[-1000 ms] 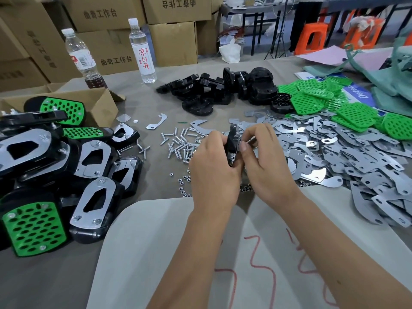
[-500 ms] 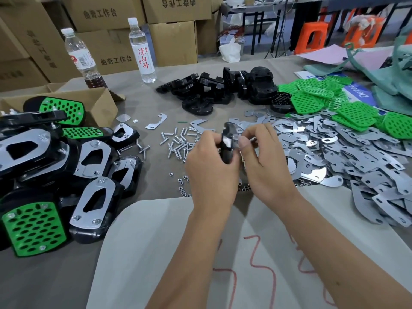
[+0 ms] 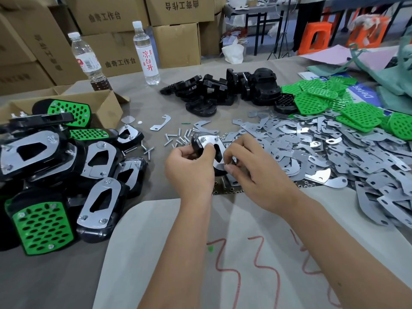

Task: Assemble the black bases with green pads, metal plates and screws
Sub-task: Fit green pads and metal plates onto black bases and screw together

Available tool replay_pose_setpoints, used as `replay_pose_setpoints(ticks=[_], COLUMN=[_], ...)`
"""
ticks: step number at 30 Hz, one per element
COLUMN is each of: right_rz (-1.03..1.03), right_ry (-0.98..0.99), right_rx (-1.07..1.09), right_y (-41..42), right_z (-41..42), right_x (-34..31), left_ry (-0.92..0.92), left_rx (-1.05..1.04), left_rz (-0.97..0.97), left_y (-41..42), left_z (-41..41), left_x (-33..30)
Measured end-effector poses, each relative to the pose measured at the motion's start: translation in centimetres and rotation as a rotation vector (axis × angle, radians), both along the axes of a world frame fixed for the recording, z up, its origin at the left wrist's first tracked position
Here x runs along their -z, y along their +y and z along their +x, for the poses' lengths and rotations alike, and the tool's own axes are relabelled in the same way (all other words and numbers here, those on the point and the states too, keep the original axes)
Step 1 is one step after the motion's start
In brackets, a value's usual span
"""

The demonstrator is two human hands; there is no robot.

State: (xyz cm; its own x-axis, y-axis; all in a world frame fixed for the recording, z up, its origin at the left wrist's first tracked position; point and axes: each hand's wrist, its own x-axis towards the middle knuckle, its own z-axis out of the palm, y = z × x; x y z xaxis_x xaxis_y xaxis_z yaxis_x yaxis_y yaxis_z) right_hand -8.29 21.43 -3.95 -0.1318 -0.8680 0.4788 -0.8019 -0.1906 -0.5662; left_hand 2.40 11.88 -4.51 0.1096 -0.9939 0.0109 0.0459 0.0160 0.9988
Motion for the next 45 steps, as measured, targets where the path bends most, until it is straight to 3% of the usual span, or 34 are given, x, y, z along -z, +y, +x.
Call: replay_pose_setpoints(ticks=[13, 21, 24, 29, 30, 33, 35, 38, 42, 45], right_rz=[0.031, 0.07, 0.016, -0.16, -0.183, -0.132, -0.042, 0.059, 0.082, 0.128], right_ry=[-0.139, -0.237, -0.301, -0.225, -0.239, -0.188, -0.078, -0.012, 0.102, 0.104], right_rx=[0.137, 0.313, 0.155, -0.116, -0.156, -0.238, -0.317, -0.373, -0.405, -0.402], right_y=[-0.2, -2.4, -3.5, -8.7, -10.0, -13.7, -16.3, -18.2, -19.9, -20.7], right_z=[1.6, 4.1, 6.0, 11.4, 12.6, 15.9, 18.7, 19.3, 20.0, 19.9], right_x=[-0.3, -1.1, -2.3, -4.9, -5.6, -7.3, -8.5, -9.0, -9.7, -10.3], left_ry=[-0.1, -0.011, 0.056, 0.044, -0.036, -0.496, -0.621, -0.534, -0.367, -0.426], left_rx=[-0.074, -0.184, -0.267, -0.412, -0.472, -0.721, -0.845, -0.824, -0.809, -0.774], left_rz=[-0.096, -0.09, -0.079, -0.15, -0.182, -0.31, -0.303, -0.253, -0.333, -0.257], left_y=[0.9, 1.6, 0.6, -2.6, -3.1, -4.2, -5.3, -6.3, -8.1, -9.3], left_z=[0.1, 1.1, 3.4, 10.1, 11.6, 15.4, 18.7, 19.7, 20.0, 20.0], left_x=[-0.9, -2.4, -3.9, -7.8, -8.4, -9.0, -8.9, -8.6, -9.5, -10.5])
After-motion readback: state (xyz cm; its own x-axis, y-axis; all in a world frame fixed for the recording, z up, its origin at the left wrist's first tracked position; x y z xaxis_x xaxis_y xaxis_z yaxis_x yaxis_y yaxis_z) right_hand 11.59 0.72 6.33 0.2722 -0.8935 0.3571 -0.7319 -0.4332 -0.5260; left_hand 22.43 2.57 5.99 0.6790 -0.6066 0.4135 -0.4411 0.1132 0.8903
